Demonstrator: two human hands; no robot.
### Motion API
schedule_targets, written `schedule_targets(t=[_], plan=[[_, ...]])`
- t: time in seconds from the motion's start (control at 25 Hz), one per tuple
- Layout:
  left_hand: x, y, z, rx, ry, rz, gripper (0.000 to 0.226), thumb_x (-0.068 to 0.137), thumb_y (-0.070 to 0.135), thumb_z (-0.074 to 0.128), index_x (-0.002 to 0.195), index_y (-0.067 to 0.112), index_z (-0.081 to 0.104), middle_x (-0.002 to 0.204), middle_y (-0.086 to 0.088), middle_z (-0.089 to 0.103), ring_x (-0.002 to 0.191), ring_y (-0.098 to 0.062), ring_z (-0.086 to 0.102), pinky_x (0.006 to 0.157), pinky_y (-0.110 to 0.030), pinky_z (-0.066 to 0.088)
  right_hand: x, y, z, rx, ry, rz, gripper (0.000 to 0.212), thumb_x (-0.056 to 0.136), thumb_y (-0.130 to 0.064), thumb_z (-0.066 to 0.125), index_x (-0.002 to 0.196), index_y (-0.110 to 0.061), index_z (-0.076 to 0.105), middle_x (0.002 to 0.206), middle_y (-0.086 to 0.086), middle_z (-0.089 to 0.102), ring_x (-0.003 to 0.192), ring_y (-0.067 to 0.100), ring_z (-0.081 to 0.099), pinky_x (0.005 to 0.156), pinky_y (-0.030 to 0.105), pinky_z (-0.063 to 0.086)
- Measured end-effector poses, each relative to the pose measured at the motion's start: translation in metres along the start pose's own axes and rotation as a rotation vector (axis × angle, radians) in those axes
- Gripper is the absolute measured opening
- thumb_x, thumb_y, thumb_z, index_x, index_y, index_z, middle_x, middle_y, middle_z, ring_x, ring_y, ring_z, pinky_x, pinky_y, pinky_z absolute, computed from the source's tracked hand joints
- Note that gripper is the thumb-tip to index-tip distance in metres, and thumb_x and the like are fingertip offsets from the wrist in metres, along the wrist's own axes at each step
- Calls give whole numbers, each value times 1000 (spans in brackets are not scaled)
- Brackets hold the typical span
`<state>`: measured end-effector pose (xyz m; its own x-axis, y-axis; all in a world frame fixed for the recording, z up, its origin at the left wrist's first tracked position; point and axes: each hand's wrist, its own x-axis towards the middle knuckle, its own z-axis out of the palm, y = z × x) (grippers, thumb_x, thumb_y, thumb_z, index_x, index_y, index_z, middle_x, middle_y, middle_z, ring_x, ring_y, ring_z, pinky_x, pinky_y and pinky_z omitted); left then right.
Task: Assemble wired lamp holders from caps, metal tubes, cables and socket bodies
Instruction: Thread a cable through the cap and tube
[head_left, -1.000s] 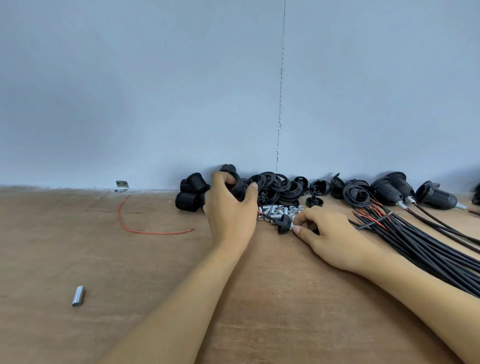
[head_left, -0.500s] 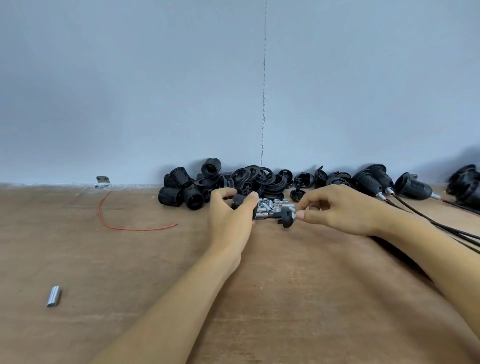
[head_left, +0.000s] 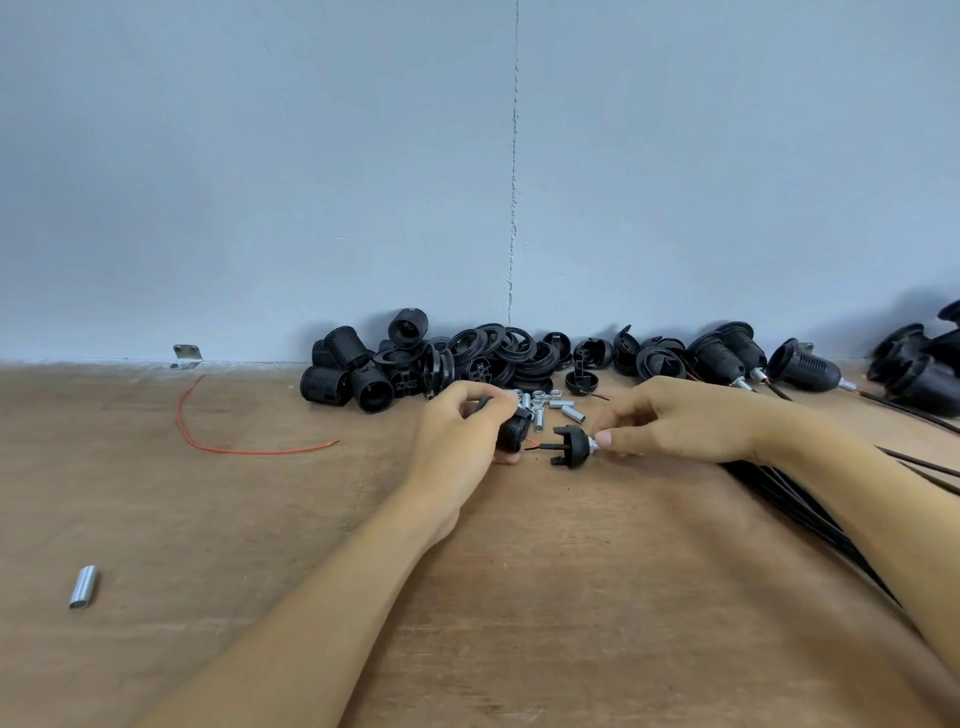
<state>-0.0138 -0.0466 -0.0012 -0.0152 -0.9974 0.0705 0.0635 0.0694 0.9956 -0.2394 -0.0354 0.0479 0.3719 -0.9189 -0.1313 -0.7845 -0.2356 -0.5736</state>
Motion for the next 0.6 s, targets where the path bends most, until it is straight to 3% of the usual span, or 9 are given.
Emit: schedule_targets(t=[0.16,0.24,0.32,0.4,0.52,0.6], plan=[[-2,3,0,-55,-97,-47,11,95,15,70,101,5,72,97,-16,72,77,-26,74,66,-34,62,6,1,6,-49,42,18,14,97,-32,63,96,-24,74,77,-13,63,74,5,54,79,26,42],[1,5,-3,-122,-116,-93,12,96,12,68,101,1,70,103,-24,71,81,-32,72,70,-38,63,8,-1,10,-37,153,24,12,97,-34,62,100,-31,72,88,-17,68,84,2,61,87,27,46],[3,7,-6,-200,-145,-127,16,98,10,63,105,-3,67,100,-28,72,81,-35,72,73,-41,64,10,-9,19,13,279,-12,18,94,-44,61,107,-35,70,98,-19,70,94,-1,63,90,25,49],[4,9,-8,-255,-165,-141,21,100,12,60,109,-6,65,89,-21,75,79,-32,74,73,-40,64,12,-18,32,21,285,-82,31,88,-52,64,115,-37,67,105,-19,68,98,-2,62,89,23,48],[3,11,-9,-288,-153,-155,24,103,21,56,113,0,63,82,-14,73,60,-25,68,54,-31,59,17,-21,54,-130,322,-169,31,89,-39,70,119,-33,67,106,-13,67,97,6,60,85,25,47],[3,11,-8,-236,-93,-144,20,105,28,53,111,13,64,85,-8,66,44,-20,55,37,-25,41,19,-19,59,-180,410,-194,26,91,-28,67,117,-31,69,98,-8,65,91,10,58,82,27,45]])
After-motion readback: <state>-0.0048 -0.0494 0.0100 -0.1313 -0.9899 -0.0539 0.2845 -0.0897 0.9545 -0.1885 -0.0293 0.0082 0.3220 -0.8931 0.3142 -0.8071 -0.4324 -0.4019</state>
